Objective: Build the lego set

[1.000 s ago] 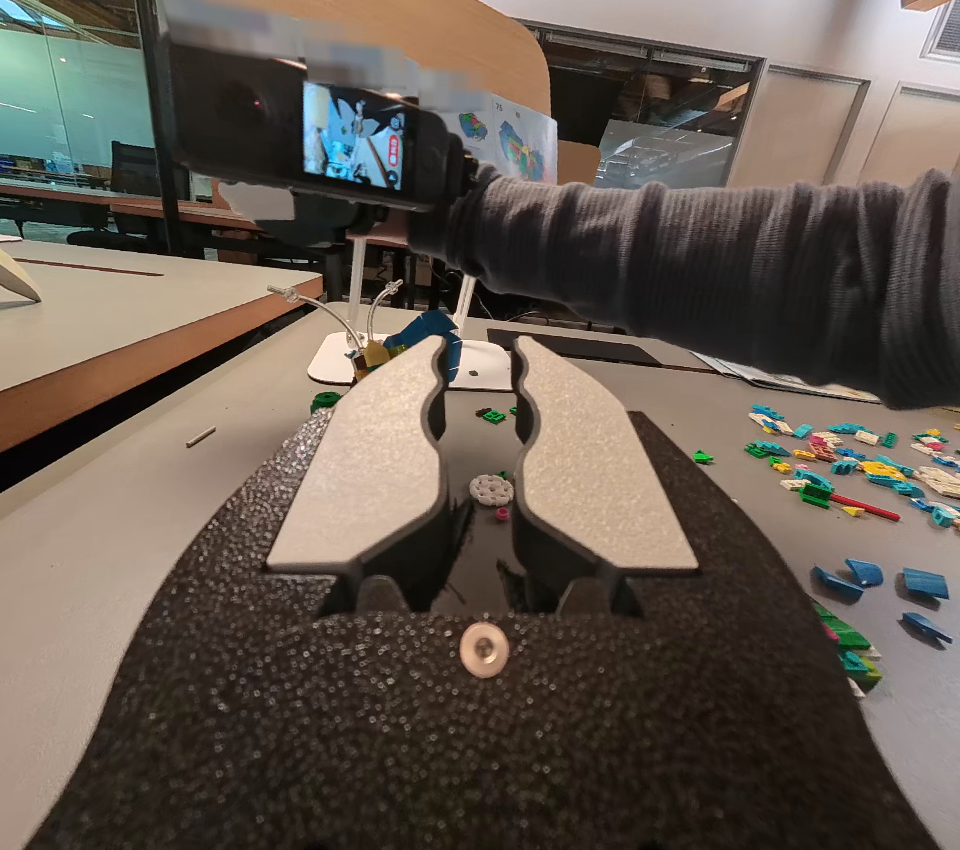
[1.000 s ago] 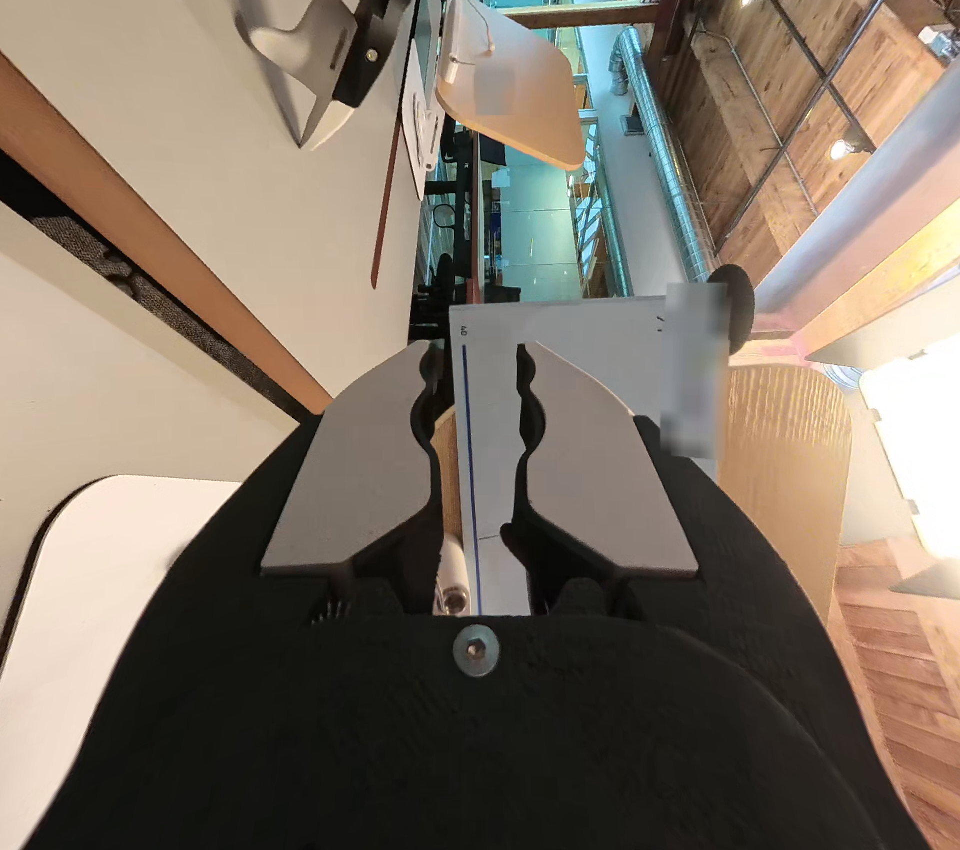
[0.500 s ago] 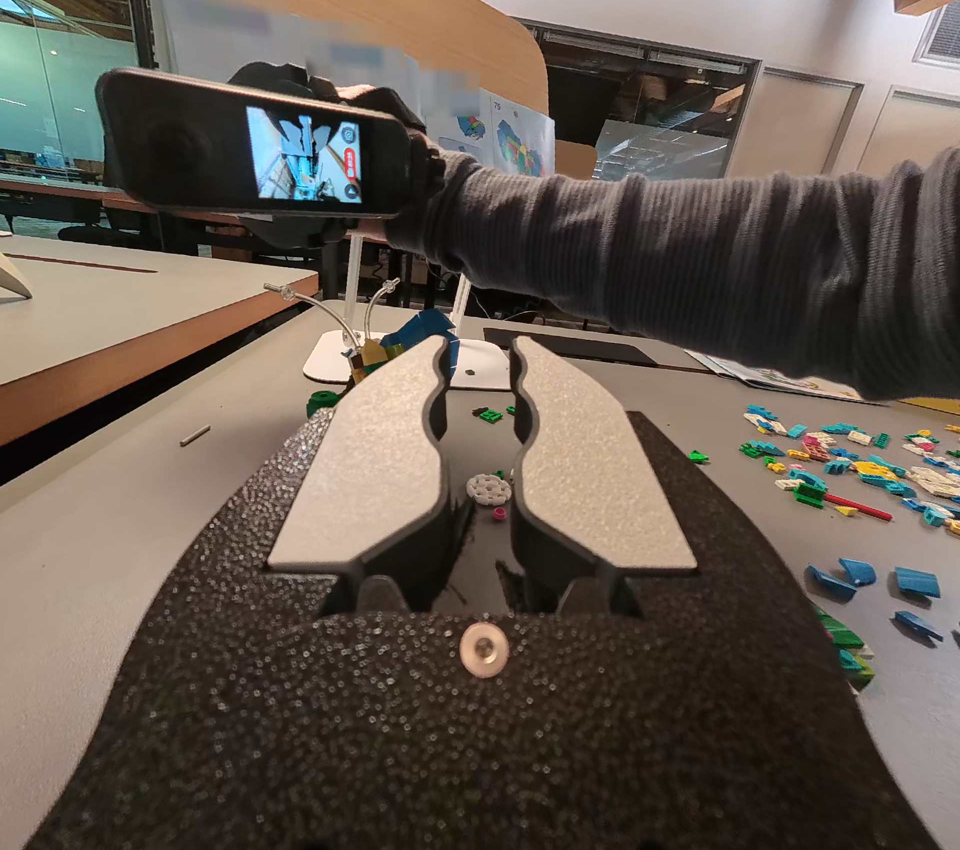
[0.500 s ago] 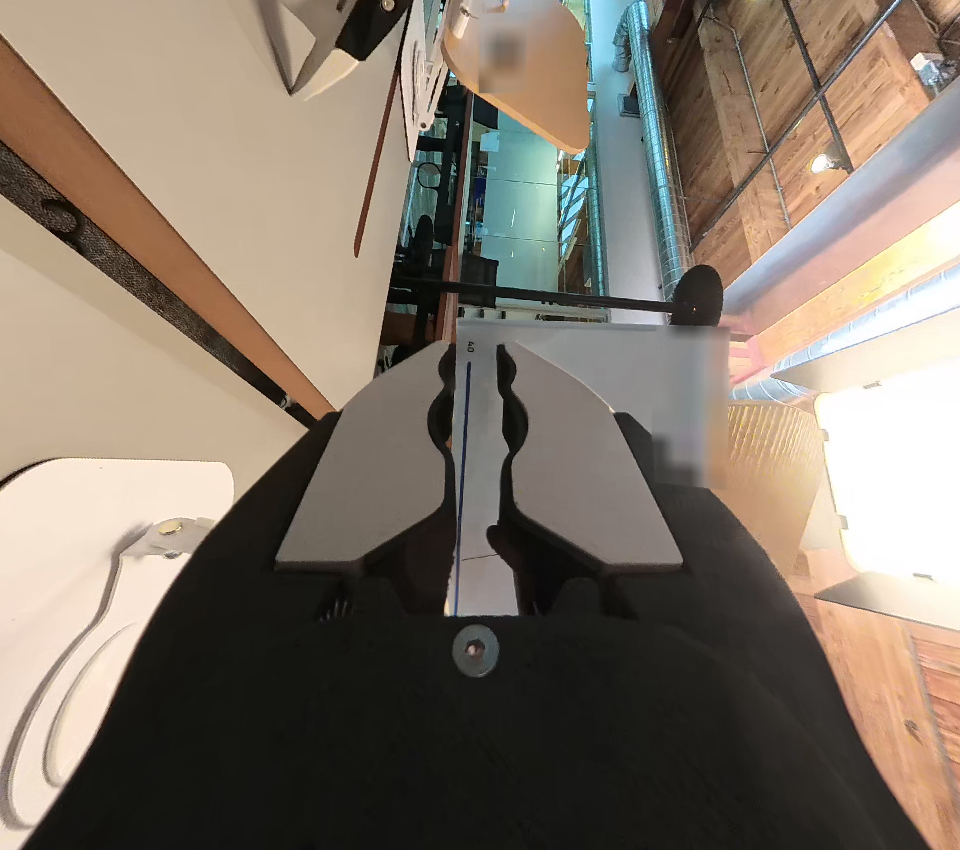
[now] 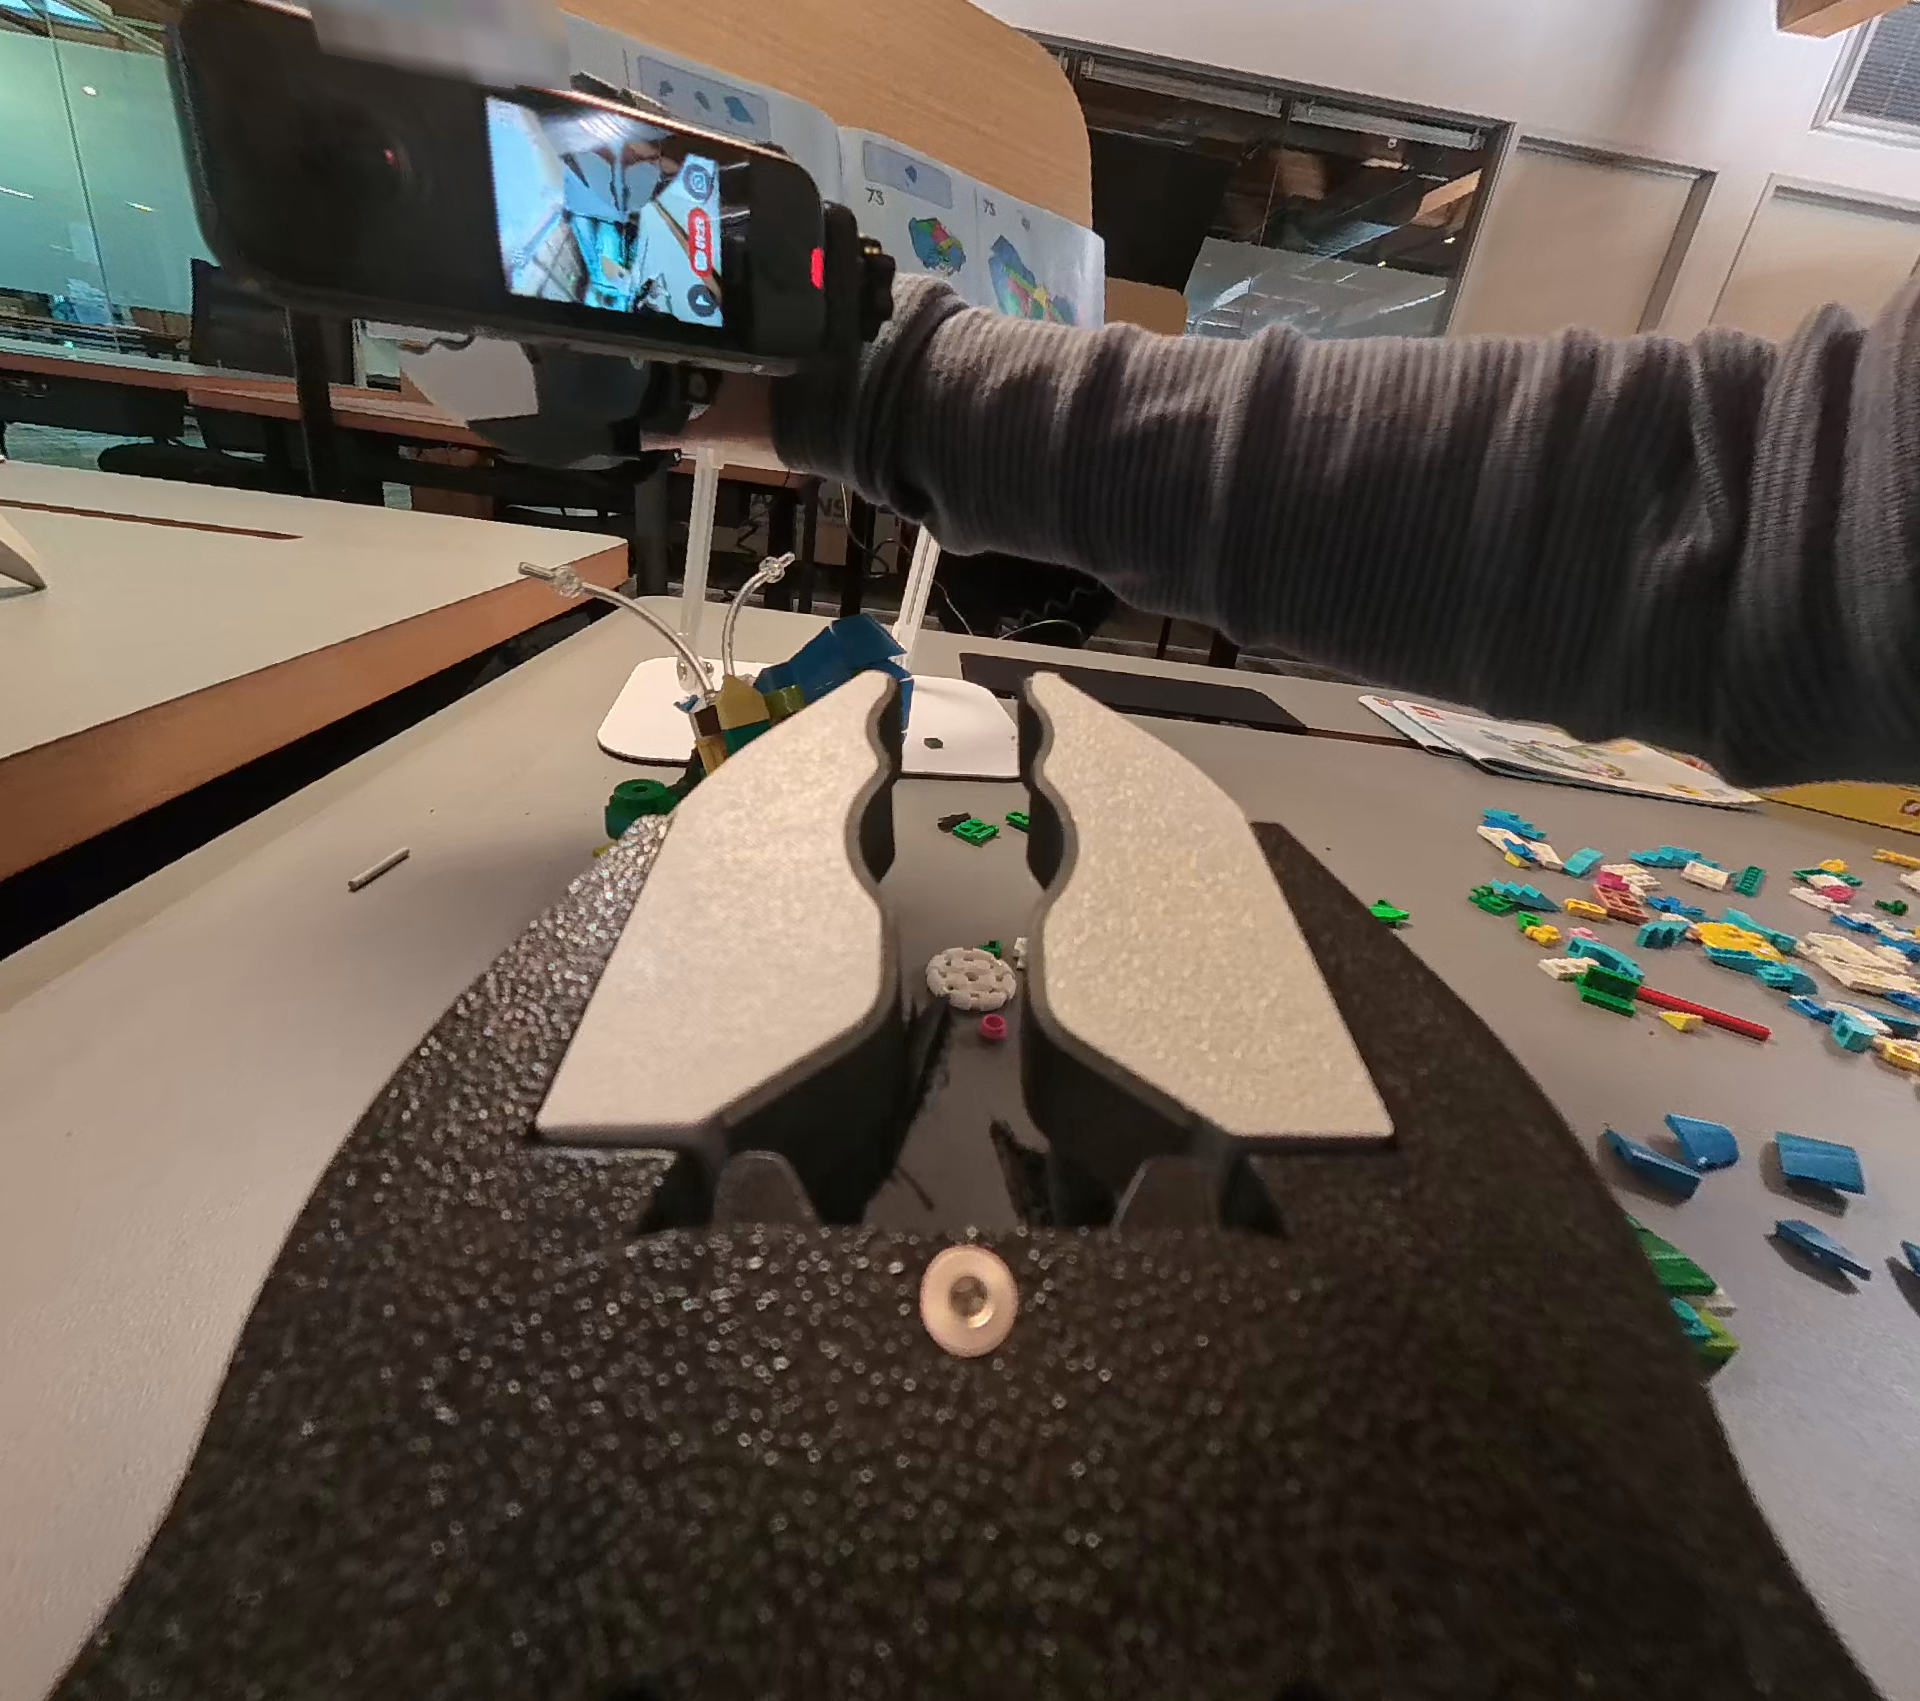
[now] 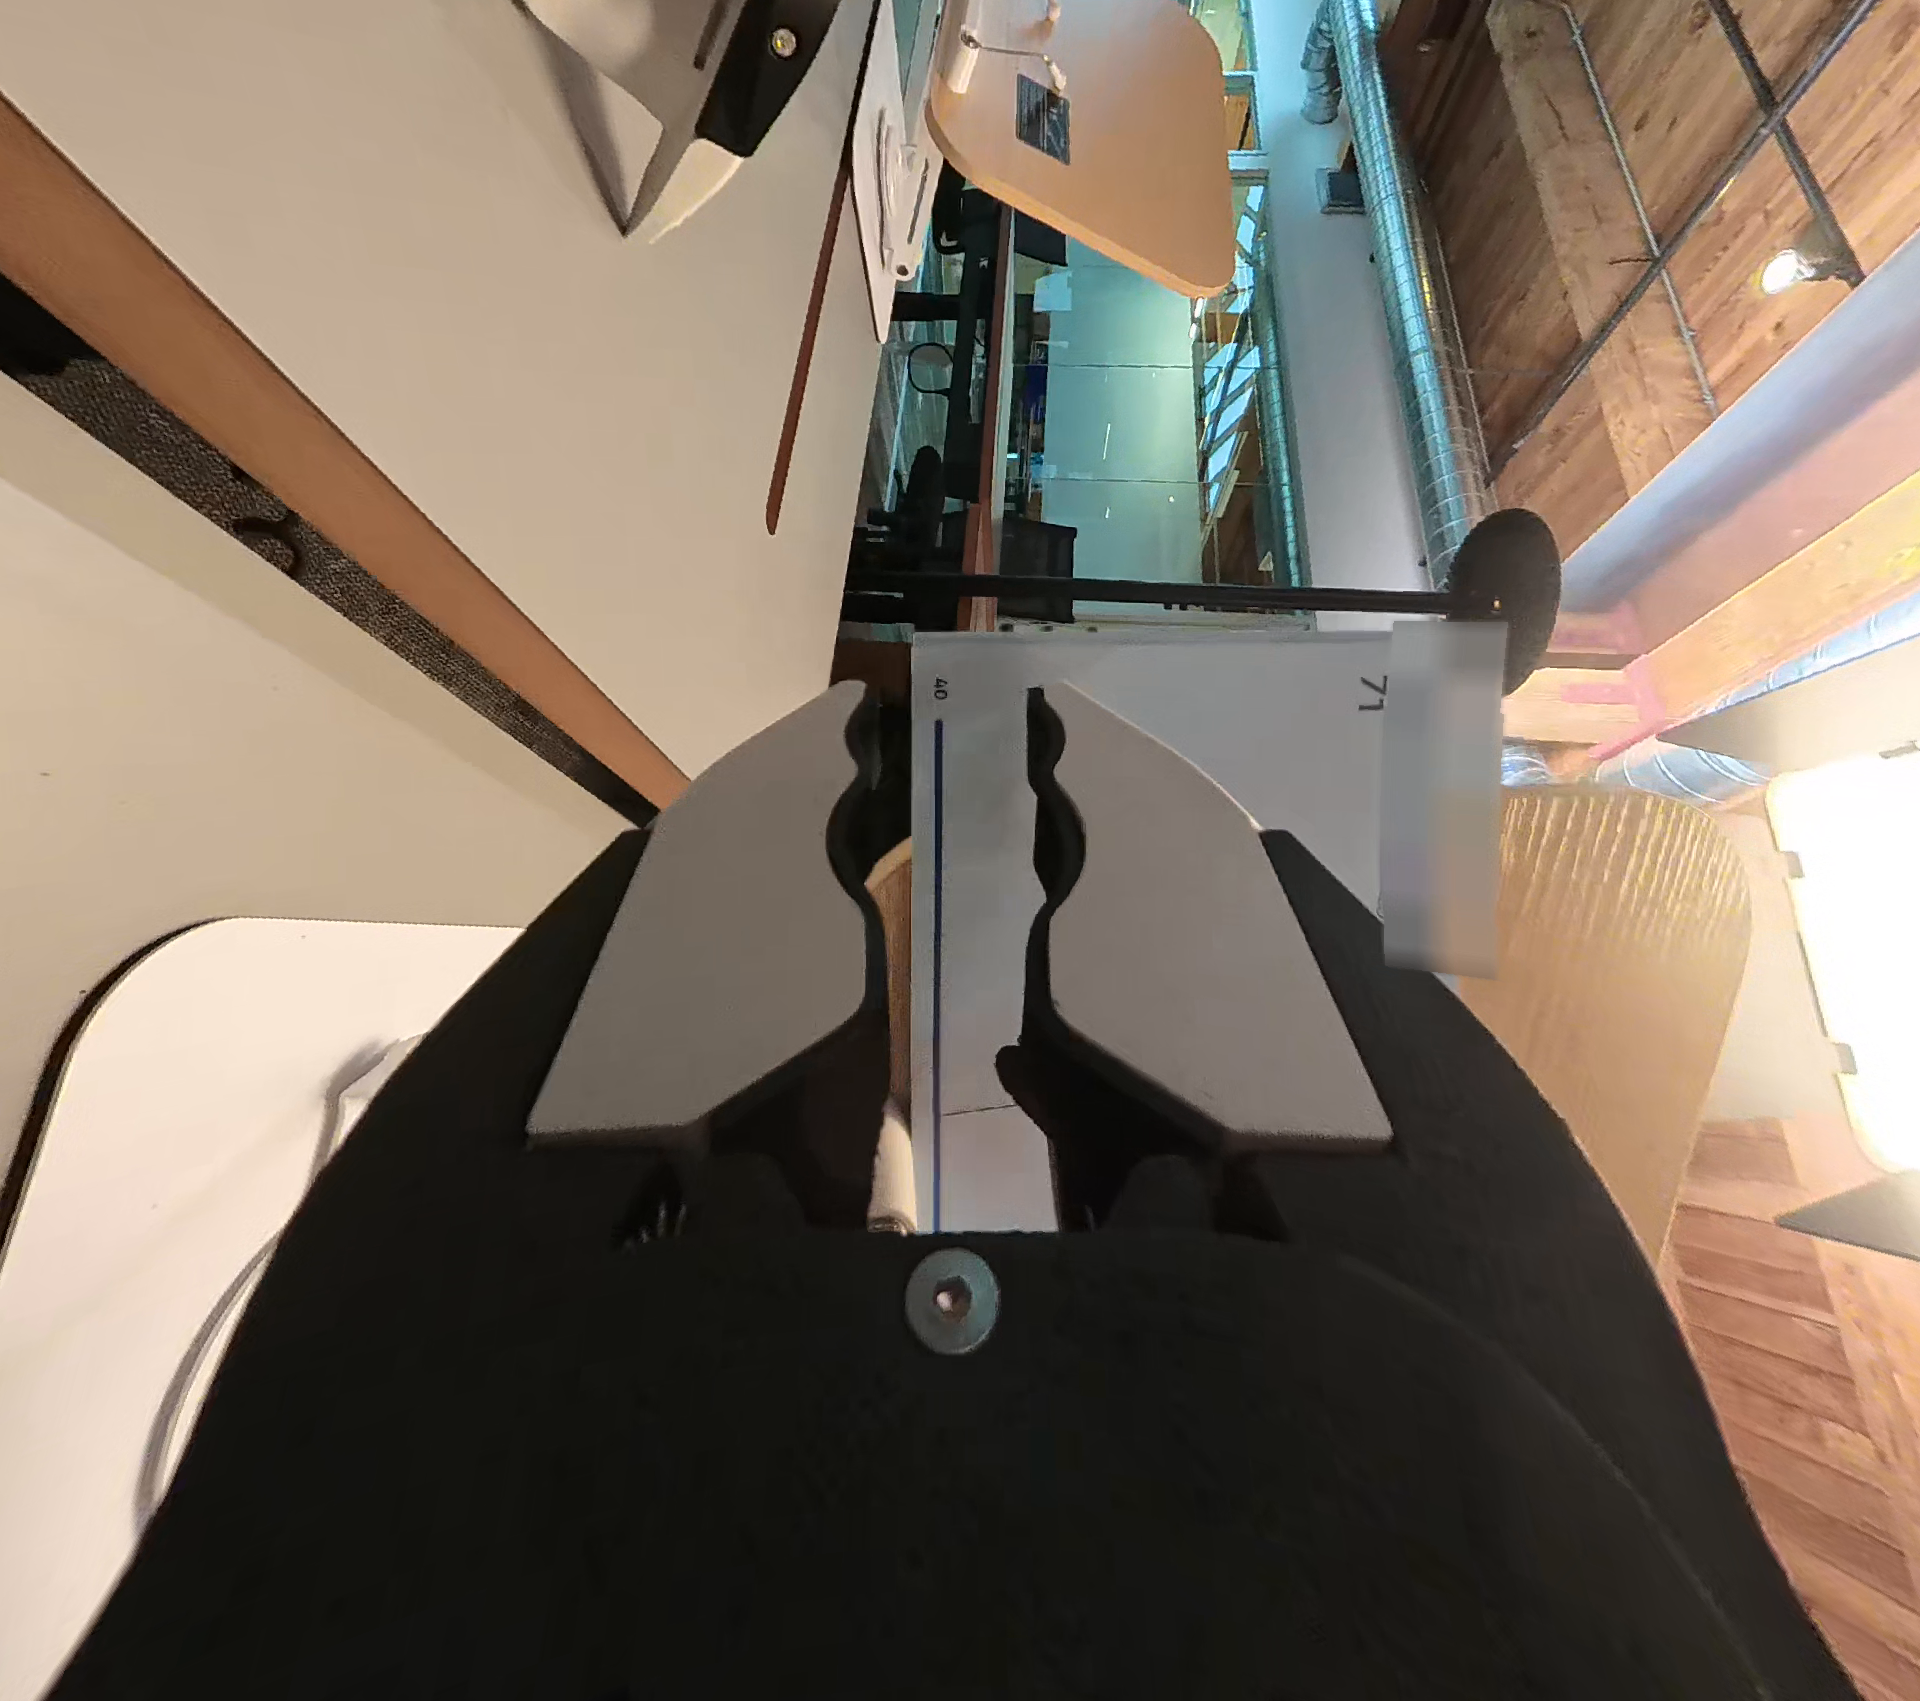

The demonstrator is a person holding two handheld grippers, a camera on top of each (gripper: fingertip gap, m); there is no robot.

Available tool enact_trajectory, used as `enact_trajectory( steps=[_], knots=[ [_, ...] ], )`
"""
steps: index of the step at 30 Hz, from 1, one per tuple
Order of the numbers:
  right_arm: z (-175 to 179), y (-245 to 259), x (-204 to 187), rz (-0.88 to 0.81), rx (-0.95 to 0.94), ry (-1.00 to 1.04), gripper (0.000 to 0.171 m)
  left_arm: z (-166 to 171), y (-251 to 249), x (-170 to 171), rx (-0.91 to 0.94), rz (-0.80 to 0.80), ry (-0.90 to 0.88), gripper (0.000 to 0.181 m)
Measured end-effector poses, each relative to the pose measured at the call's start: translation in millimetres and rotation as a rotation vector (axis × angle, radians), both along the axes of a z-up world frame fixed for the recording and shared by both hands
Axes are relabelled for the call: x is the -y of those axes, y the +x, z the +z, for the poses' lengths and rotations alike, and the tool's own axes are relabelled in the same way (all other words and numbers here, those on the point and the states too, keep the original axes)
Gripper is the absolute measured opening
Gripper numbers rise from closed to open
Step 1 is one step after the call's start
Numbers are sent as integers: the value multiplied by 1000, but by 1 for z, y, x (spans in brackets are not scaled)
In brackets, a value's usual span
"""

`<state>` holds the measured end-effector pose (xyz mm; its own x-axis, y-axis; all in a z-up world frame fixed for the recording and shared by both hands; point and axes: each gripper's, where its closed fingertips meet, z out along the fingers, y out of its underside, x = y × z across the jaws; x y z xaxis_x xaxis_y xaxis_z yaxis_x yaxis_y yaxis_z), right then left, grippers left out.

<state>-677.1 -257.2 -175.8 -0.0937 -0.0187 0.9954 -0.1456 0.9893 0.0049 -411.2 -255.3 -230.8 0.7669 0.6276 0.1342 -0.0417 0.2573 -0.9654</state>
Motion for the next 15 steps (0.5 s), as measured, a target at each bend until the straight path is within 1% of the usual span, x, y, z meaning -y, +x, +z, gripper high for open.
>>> enact_trajectory(
  steps=[2,8,11,15],
  knots=[
    [2,-2,2,3,-13,11,28,0,0,0,2,-1,1,20],
    [5,-4,3,-14,-34,42,27,0,0,0,2,-1,3,20],
    [6,-5,1,-20,-40,33,23,0,0,0,3,-2,2,20],
    [7,-3,1,-10,-50,31,11,0,0,0,4,-3,2,20]
  ],
)
